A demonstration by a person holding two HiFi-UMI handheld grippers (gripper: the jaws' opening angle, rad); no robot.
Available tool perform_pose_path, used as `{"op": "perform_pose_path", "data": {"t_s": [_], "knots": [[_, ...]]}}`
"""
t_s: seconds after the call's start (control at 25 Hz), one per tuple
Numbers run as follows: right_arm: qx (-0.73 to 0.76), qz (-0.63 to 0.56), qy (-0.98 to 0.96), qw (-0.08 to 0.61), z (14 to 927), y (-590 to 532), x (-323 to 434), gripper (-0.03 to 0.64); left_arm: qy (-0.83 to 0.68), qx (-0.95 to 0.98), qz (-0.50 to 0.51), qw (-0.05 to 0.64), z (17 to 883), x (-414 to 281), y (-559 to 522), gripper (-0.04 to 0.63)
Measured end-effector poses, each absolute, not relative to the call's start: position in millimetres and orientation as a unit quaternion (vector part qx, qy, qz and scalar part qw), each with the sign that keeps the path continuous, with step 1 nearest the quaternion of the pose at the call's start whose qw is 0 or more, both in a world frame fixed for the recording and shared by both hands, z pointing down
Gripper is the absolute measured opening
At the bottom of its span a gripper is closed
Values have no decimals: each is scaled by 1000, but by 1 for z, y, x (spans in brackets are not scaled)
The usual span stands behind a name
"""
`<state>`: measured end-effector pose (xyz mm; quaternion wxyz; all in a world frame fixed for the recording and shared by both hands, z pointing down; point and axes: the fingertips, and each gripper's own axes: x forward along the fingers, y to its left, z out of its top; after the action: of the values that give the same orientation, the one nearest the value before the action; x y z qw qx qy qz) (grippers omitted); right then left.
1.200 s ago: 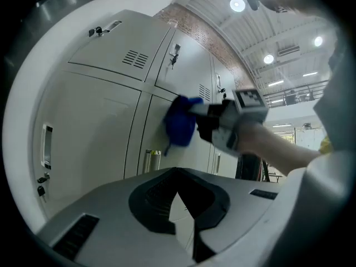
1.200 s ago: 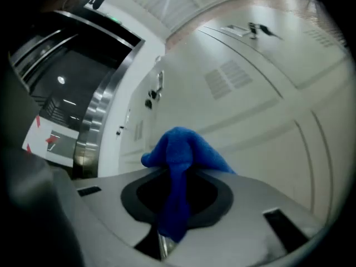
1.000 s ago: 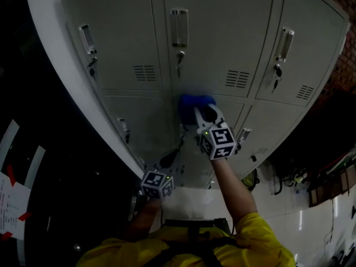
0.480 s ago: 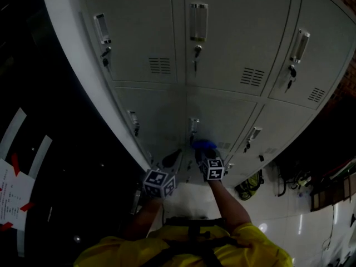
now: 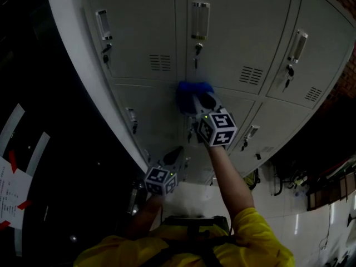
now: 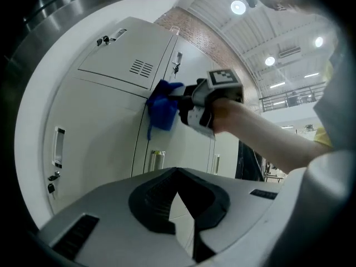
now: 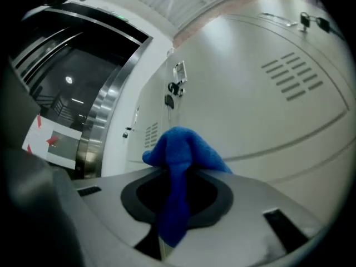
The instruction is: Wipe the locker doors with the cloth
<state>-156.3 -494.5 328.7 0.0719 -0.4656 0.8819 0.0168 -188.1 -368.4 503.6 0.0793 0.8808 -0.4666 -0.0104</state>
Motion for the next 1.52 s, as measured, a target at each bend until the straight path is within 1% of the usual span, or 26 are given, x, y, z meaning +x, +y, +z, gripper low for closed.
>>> {"op": "perform_pose_path", "data": {"t_s": [0.12, 0.24, 0.32, 0.4, 0.52, 0.56, 0.68, 0.72, 0.8, 0.96, 1.08, 1.12, 1.16, 1.24, 1.28, 1.32, 1.4, 1.44, 1.52], "knots": [[-489, -12, 872, 11, 431, -500, -155, 72, -462, 884, -11, 71, 495, -183, -379, 0], [-515, -73, 854, -21, 537, -502, -148, 72, -460, 886, -10, 64, 492, -186, -382, 0], [-528, -88, 843, -53, 582, -503, -145, 72, -463, 884, -5, 69, 498, -189, -378, 0], [-522, -91, 847, -31, 589, -499, -142, 72, -465, 882, 0, 81, 507, -192, -373, 0], [-527, -79, 846, 21, 564, -484, -128, 72, -467, 879, -2, 92, 516, -195, -369, 0], [-541, -83, 836, 23, 563, -480, -117, 72, -468, 879, -4, 93, 517, -196, -370, 0], [-588, -152, 794, -29, 625, -478, -88, 72, -472, 877, -7, 91, 516, -200, -369, 0], [-589, -176, 788, -46, 651, -478, -86, 72, -473, 876, -6, 93, 517, -202, -367, 0], [-577, -184, 793, -69, 682, -480, -97, 72, -475, 874, -2, 97, 520, -206, -360, 0], [-538, -146, 829, -52, 659, -495, -139, 72, -487, 868, -1, 101, 533, -220, -352, 0], [-548, -152, 821, -51, 667, -508, -139, 72, -493, 863, 4, 107, 541, -228, -345, 0], [-543, -156, 823, -61, 679, -511, -142, 72, -496, 861, 5, 109, 543, -231, -344, 0], [-534, -163, 825, -86, 697, -513, -147, 72, -499, 859, 6, 111, 545, -234, -344, 0], [-522, -196, 813, -166, 744, -509, -153, 72, -503, 857, 8, 113, 548, -238, -343, 0], [-522, -214, 802, -196, 766, -504, -151, 72, -503, 857, 8, 111, 548, -239, -342, 0], [-520, -223, 798, -209, 782, -495, -147, 71, -503, 858, 8, 108, 547, -238, -341, 0], [-508, -214, 813, -190, 786, -472, -141, 71, -503, 858, 8, 102, 543, -238, -340, 0], [-500, -200, 827, -162, 767, -455, -141, 71, -502, 859, 8, 99, 541, -238, -340, 0], [-493, -166, 849, -94, 698, -415, -137, 72, -499, 862, 9, 93, 538, -237, -342, 0]]}}
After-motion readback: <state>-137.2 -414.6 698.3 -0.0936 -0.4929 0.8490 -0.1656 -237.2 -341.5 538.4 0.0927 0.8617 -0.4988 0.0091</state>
